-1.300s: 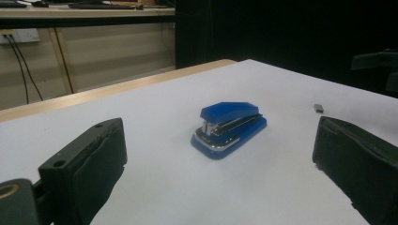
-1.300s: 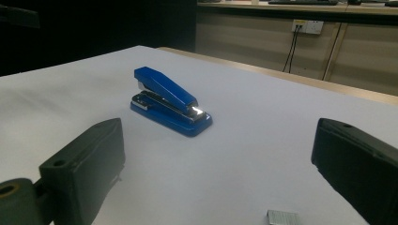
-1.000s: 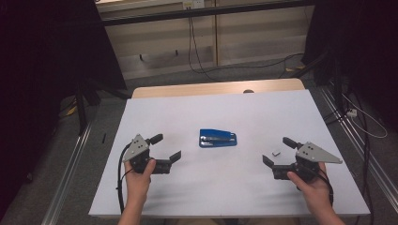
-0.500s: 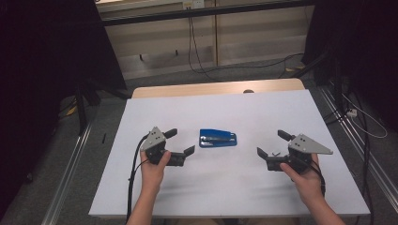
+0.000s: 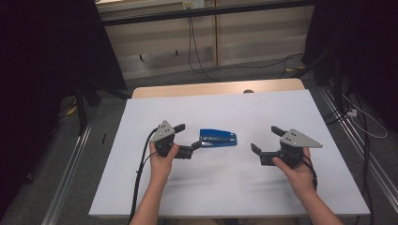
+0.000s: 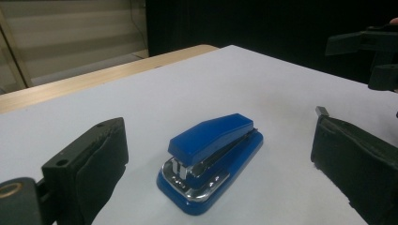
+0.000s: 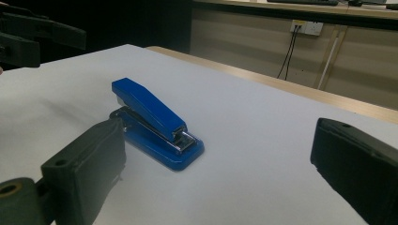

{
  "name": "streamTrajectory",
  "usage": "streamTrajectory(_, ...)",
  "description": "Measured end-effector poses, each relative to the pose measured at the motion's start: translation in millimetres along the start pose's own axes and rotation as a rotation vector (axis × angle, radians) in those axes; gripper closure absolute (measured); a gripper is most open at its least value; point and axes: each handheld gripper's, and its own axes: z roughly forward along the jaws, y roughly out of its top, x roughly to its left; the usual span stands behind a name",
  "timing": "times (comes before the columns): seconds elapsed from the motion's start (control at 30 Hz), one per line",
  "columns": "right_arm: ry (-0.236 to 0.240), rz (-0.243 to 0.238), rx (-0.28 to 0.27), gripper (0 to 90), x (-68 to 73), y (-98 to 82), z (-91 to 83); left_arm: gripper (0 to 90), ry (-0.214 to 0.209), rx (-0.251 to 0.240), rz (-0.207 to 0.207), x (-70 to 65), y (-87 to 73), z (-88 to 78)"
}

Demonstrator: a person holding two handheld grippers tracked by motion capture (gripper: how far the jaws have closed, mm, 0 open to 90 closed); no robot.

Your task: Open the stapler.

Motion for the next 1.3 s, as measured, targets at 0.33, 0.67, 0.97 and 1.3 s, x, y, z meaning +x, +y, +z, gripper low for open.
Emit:
streamTrajectory(0.33,0.01,0.006,0.002,3.6,0.4,4.5,12.3,4.2,-0.019,0.005,0.001,3.6,-0.2,10.7)
streamTrajectory(0.67,0.034,-0.005,0.001,3.7,6.0,11.2,30.5,4.8,-0.04,0.051,-0.013,9.5,-0.2,18.4)
streamTrajectory(0.97,0.051,-0.013,0.005,3.7,9.6,14.2,41.7,16.5,-0.074,0.108,-0.021,15.9,-6.7,24.4)
streamTrajectory(1.3,0.054,-0.009,0.016,3.7,9.7,15.7,51.2,39.5,-0.064,0.182,-0.02,29.7,-13.2,29.4)
